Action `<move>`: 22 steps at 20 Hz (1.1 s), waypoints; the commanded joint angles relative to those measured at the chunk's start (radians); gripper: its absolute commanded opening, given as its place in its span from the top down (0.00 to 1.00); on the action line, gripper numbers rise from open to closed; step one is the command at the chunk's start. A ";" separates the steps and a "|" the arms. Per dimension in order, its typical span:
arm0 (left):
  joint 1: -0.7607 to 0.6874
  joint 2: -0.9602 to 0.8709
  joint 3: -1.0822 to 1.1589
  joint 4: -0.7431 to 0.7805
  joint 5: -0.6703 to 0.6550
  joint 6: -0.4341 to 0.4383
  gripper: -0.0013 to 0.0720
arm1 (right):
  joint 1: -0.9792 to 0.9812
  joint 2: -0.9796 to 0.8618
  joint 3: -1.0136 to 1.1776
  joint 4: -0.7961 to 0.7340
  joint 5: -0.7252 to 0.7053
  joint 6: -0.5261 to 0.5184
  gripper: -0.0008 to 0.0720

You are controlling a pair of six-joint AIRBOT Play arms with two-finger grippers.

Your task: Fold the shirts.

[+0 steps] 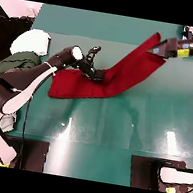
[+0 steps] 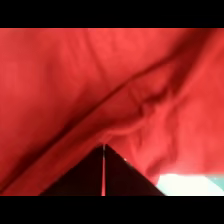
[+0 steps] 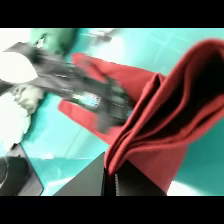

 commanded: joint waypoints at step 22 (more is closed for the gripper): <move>0.389 0.231 0.449 0.463 -0.531 0.018 0.95 | 0.526 -0.286 0.317 -0.125 -0.211 0.069 0.97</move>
